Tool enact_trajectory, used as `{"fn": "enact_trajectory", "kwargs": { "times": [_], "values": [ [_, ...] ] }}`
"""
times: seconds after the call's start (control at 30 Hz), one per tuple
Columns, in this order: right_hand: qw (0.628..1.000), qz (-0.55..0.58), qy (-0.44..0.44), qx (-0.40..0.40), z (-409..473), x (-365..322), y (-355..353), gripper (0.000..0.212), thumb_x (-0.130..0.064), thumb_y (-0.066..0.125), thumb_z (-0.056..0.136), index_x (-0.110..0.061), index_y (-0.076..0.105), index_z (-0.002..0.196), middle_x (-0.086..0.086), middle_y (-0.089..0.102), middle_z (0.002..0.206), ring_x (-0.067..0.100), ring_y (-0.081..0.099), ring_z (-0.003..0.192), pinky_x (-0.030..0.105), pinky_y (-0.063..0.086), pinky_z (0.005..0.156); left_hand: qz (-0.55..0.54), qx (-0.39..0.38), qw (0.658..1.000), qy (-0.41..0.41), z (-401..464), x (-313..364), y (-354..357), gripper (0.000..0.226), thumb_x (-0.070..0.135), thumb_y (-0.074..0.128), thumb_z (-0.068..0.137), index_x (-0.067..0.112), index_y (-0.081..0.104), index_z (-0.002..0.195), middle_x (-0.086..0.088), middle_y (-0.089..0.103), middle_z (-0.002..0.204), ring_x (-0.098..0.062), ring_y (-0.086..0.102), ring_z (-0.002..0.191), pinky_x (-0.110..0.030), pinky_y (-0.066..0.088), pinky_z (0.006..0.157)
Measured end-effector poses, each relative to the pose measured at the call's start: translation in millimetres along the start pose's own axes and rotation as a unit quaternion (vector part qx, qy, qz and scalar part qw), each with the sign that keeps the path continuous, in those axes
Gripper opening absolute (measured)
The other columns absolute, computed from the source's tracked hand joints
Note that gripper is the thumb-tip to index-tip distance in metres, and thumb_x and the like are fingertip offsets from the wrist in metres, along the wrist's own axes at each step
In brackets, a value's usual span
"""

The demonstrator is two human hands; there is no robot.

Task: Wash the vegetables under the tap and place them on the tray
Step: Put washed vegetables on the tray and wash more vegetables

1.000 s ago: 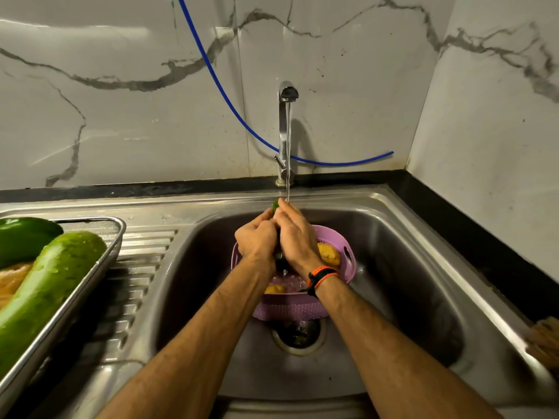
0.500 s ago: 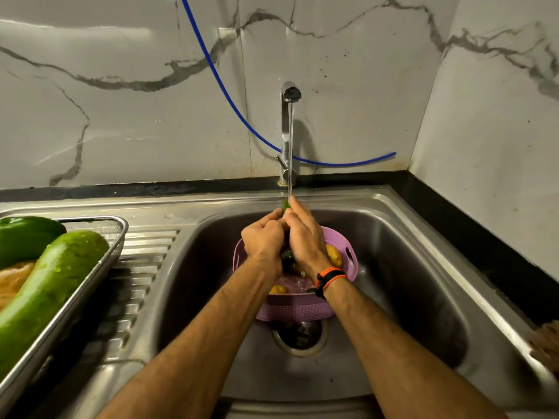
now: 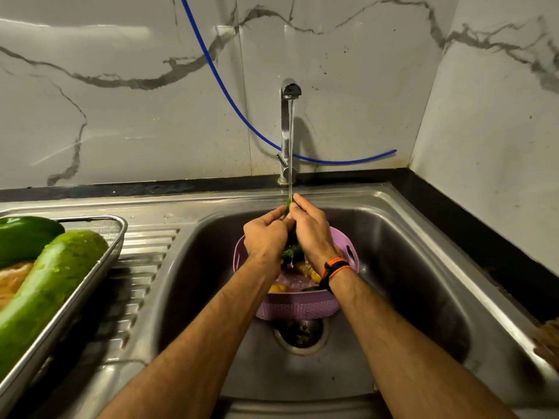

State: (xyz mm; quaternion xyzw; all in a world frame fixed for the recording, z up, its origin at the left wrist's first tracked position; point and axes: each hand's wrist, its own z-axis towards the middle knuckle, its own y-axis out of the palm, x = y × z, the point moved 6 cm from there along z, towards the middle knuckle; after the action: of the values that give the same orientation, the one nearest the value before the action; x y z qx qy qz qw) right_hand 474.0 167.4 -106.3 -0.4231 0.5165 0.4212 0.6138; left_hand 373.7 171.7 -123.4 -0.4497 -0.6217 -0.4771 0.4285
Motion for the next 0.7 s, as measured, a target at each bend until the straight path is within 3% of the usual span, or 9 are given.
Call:
{"fn": "enact_trajectory", "kwargs": {
  "times": [0.1,0.2,0.33,0.43,0.53,0.6,0.7],
  "values": [
    [1.0,0.007,0.001,0.014,3.4,3.1,-5.6,0.045,-0.018,0.05,0.1,-0.018,0.046,0.145,0.002,0.047,0.148,0.018,0.044,0.136,0.038,0.036,0.114,-0.056,-0.008,0.998,-0.018,-2.5,0.9,0.3,0.022,0.003,0.055,0.098,0.01,0.073,0.108,-0.009,0.075,0.099,-0.019,0.07,0.096,-0.038,0.059,0.089],
    [0.997,0.065,0.02,0.023,5.3,5.3,-6.4,0.043,-0.013,0.048,0.1,-0.014,0.047,0.143,0.006,0.05,0.145,0.019,0.048,0.132,0.04,0.038,0.113,-0.066,-0.005,0.997,-0.034,-3.0,-0.3,-1.7,0.024,-0.001,0.05,0.098,0.008,0.071,0.104,-0.006,0.072,0.089,-0.016,0.067,0.083,-0.03,0.059,0.076],
    [0.995,0.094,0.04,0.014,4.4,6.9,-0.6,0.041,-0.013,0.043,0.103,-0.014,0.047,0.143,0.008,0.05,0.144,0.021,0.049,0.131,0.041,0.038,0.114,-0.098,-0.051,0.99,-0.086,-10.5,-6.6,11.0,0.027,0.004,0.046,0.099,0.008,0.068,0.084,-0.015,0.062,0.092,-0.027,0.055,0.092,-0.039,0.05,0.083],
    [1.0,0.002,0.019,0.016,1.6,4.0,-1.4,0.041,-0.018,0.036,0.105,-0.017,0.045,0.145,0.006,0.046,0.149,0.02,0.043,0.135,0.04,0.034,0.116,-0.121,-0.057,0.987,-0.09,-16.8,-5.5,16.7,0.027,0.005,0.043,0.101,0.006,0.07,0.1,-0.018,0.065,0.106,-0.027,0.059,0.096,-0.042,0.052,0.092],
    [0.997,-0.062,-0.021,0.034,0.0,-1.9,-6.2,0.042,-0.015,0.033,0.106,-0.019,0.045,0.145,0.005,0.046,0.149,0.02,0.042,0.137,0.032,0.034,0.113,-0.106,-0.036,0.992,-0.058,-15.9,-2.2,12.9,0.029,0.005,0.05,0.101,0.009,0.066,0.125,-0.01,0.071,0.107,-0.019,0.067,0.093,-0.036,0.057,0.084],
    [0.996,-0.072,-0.04,0.036,-1.1,-4.0,-6.3,0.042,-0.014,0.033,0.106,-0.019,0.045,0.145,0.005,0.047,0.148,0.021,0.043,0.136,0.03,0.035,0.11,-0.1,-0.03,0.994,-0.042,-13.2,-0.3,10.1,0.032,0.003,0.055,0.099,0.009,0.063,0.129,-0.006,0.072,0.106,-0.019,0.068,0.098,-0.04,0.058,0.091],
    [0.998,-0.043,-0.032,0.013,-3.6,-1.0,2.3,0.043,-0.023,0.038,0.105,-0.019,0.041,0.148,0.002,0.041,0.154,0.019,0.037,0.142,0.035,0.028,0.118,-0.086,-0.017,0.996,-0.025,-9.2,2.9,5.7,0.032,0.001,0.063,0.093,0.006,0.066,0.124,-0.009,0.073,0.106,-0.022,0.07,0.102,-0.044,0.055,0.097]
  ]
}}
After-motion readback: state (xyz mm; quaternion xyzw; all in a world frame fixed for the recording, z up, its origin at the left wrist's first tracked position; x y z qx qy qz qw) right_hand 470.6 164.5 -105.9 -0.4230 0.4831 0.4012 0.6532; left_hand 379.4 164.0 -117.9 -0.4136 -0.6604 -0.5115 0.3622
